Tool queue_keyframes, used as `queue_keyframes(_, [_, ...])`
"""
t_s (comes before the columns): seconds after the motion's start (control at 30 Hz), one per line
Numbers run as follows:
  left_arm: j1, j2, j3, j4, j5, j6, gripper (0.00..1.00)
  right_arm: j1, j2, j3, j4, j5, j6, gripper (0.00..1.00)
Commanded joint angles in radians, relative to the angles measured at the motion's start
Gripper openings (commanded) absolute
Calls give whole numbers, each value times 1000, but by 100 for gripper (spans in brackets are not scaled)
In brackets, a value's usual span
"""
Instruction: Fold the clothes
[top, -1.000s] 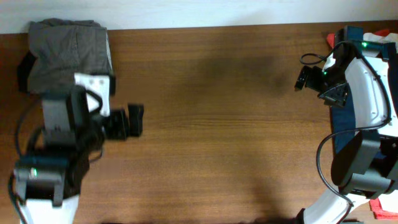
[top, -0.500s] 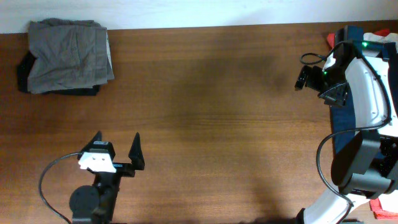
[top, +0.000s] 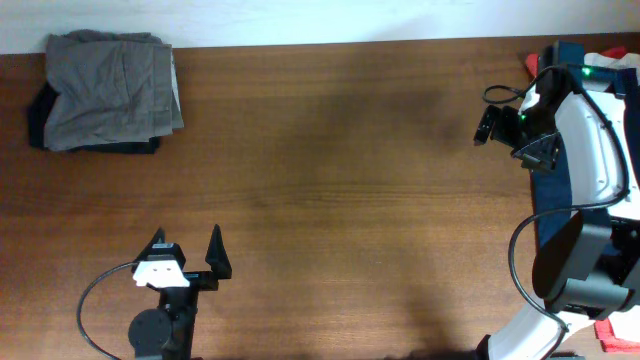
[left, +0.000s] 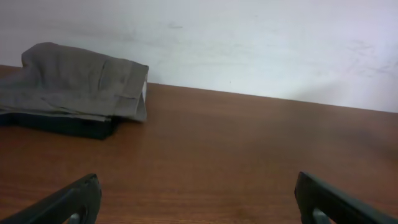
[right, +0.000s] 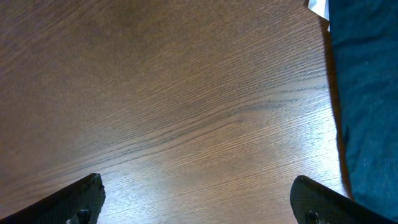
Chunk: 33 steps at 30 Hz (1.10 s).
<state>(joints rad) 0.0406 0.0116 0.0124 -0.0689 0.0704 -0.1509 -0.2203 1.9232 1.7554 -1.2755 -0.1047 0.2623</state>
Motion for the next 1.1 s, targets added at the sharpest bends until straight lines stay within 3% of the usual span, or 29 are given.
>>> queue_keyframes(0.0, [2,-6,-4,-5,3,-12,99,-3,-13,12,0,9,7,99])
queue_keyframes(0.5, [2,-6,-4,-5,3,-12,99,-2,-24,12,2,10,7,99])
queue_keyframes(0.57, [2,-6,-4,-5,3,-12,99,-2,-50,12,68,127,7,99])
queue_keyframes(0.83, [2,-6,-4,-5,3,-12,99,-2,-523,0,150,148,7,99])
queue_keyframes(0.93, [2,-6,-4,-5,3,-12,99,-2,-701,-153,283,154,4,99])
queue_keyframes(1.07, [2,-6,-4,-5,3,-12,99,60,-1042,-673,670,143,-4,99])
